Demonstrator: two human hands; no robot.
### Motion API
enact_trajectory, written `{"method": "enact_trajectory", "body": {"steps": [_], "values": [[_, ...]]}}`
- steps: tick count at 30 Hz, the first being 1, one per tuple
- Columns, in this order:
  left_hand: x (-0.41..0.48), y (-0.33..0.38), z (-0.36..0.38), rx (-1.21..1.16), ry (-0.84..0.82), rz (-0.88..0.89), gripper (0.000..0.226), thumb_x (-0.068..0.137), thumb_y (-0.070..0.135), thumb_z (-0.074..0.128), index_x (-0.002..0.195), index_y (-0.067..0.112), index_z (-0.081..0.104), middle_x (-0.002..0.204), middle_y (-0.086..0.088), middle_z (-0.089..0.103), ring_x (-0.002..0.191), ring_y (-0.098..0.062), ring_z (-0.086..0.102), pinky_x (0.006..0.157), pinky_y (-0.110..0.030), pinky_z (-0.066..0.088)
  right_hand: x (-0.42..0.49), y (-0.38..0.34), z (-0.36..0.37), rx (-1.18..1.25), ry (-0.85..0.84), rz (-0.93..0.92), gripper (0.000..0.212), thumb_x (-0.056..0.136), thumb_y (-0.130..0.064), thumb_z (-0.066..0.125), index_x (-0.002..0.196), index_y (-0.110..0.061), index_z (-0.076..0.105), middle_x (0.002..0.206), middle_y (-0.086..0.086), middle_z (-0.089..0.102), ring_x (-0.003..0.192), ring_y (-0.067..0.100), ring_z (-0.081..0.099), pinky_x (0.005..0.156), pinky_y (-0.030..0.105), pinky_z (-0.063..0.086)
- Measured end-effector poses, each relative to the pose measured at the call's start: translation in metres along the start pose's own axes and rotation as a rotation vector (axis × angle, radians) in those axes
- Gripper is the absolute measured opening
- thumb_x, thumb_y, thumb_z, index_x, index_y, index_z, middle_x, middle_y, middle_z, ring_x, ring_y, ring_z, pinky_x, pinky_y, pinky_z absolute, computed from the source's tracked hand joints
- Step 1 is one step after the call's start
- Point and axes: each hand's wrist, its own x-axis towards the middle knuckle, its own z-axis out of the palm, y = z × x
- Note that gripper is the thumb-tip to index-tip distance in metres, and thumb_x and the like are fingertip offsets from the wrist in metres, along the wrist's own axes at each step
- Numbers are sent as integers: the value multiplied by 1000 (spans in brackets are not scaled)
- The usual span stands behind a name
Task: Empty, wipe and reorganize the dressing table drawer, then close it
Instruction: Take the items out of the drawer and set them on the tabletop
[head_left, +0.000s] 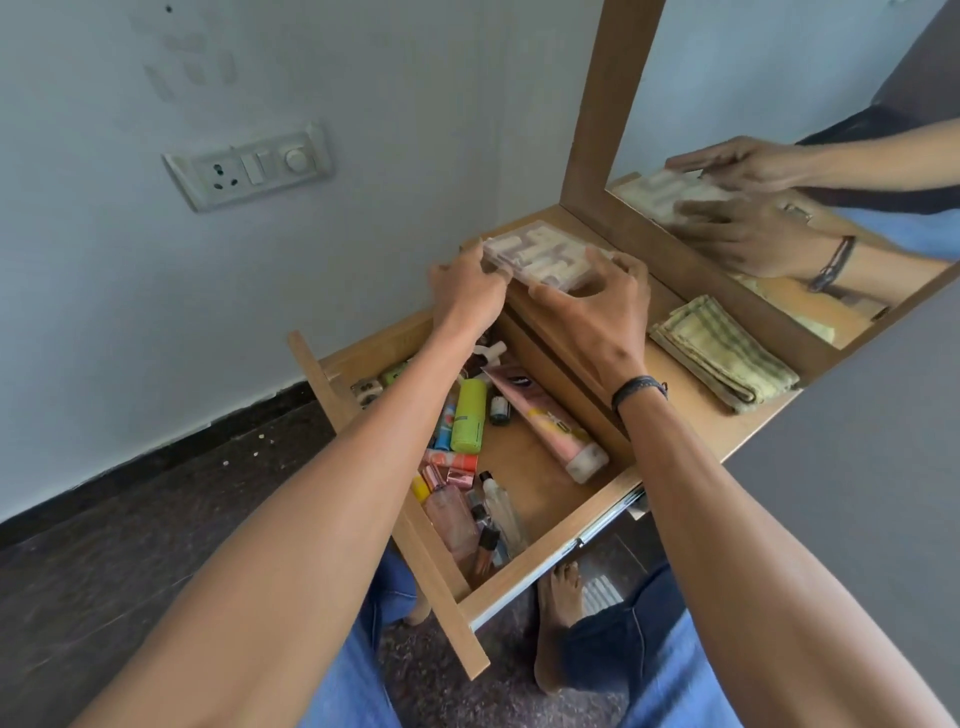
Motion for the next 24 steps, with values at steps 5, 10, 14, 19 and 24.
{"method": "enact_trajectory", "body": {"steps": [5, 10, 14, 19, 24], "values": [[21, -1, 12, 148, -94, 29, 40, 93, 30, 59, 133, 29, 57, 127, -6, 61, 132, -28, 43, 107, -42, 43, 14, 4, 5, -60, -18, 42, 96, 68, -61, 81, 149, -22, 50, 148, 5, 42, 140, 22, 38, 116, 36, 33], [30, -2, 25, 317, -43, 59, 51, 94, 42, 61, 141, 26, 50, 143, -13, 49, 143, -31, 26, 110, -43, 34, 17, 7, 10, -107, -19, 84, 86, 74, -57, 81, 148, -25, 50, 164, 11, 28, 150, 29, 27, 119, 41, 26], [36, 3, 33, 355, -42, 100, 53, 96, 41, 61, 144, 26, 48, 144, -15, 46, 145, -33, 20, 113, -46, 27, 19, 4, 8, -113, 0, 93, 73, 81, -51, 79, 145, -25, 54, 169, 6, 17, 150, 28, 29, 119, 42, 28], [46, 12, 43, 415, -32, 131, 49, 95, 37, 60, 142, 26, 50, 148, -13, 46, 149, -32, 14, 117, -52, 19, 20, 6, 7, -84, 63, 84, 51, 91, -29, 72, 140, -20, 60, 166, 0, 26, 148, 22, 35, 116, 36, 30], [48, 7, 46, 416, -24, 139, 58, 94, 37, 60, 148, 23, 44, 152, -14, 41, 150, -31, 13, 118, -54, 18, 20, 6, 8, -100, 43, 91, 51, 95, -28, 69, 144, -20, 56, 162, -1, 35, 145, 24, 38, 116, 38, 30]]}}
